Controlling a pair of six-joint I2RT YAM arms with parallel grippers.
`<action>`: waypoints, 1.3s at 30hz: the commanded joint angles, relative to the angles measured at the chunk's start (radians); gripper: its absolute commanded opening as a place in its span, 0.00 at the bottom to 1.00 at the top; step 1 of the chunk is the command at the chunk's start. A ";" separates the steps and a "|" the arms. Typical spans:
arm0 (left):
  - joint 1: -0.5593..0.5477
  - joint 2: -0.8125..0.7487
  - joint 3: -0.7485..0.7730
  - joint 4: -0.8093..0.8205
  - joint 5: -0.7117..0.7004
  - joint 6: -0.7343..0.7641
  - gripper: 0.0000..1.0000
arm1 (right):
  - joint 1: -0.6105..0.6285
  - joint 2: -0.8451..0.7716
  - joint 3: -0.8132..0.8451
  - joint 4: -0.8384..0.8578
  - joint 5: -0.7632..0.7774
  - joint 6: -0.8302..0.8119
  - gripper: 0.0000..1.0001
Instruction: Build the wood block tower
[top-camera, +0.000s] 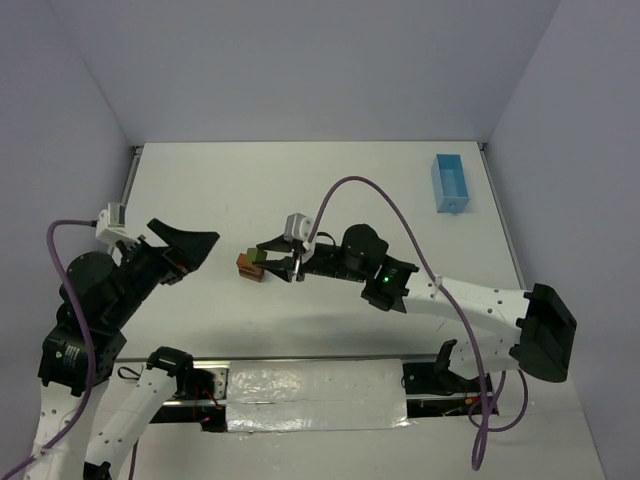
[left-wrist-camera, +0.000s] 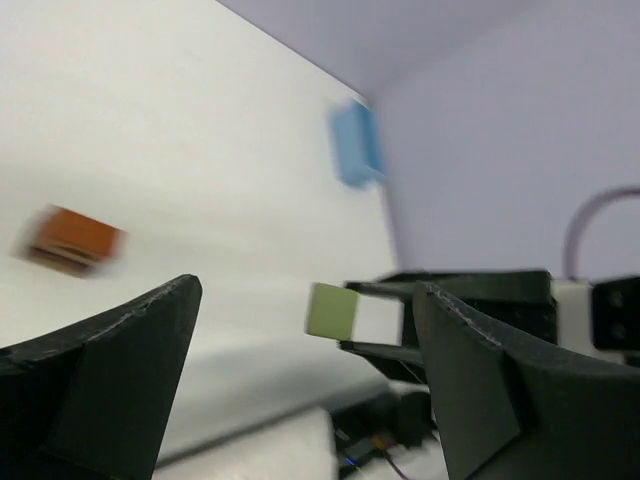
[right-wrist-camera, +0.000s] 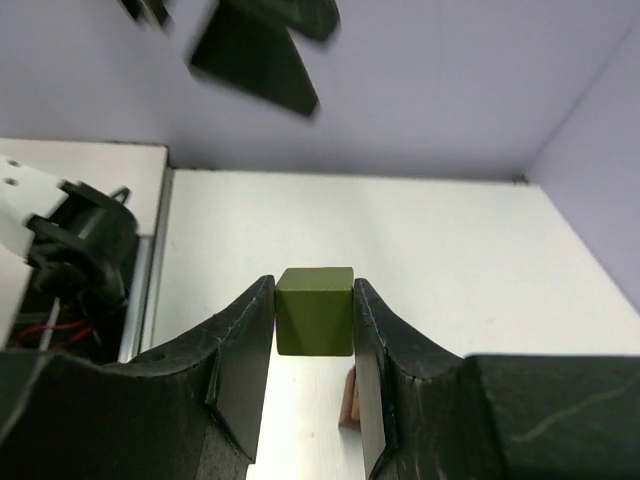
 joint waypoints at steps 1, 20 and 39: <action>-0.002 0.023 0.098 -0.172 -0.423 0.221 0.99 | -0.024 0.072 0.036 -0.031 0.037 0.048 0.08; -0.002 -0.168 -0.167 -0.042 -0.700 0.434 0.99 | -0.108 0.474 0.112 0.186 -0.021 0.124 0.14; -0.002 -0.129 -0.189 -0.005 -0.613 0.474 1.00 | -0.177 0.645 0.191 0.254 -0.095 0.172 0.18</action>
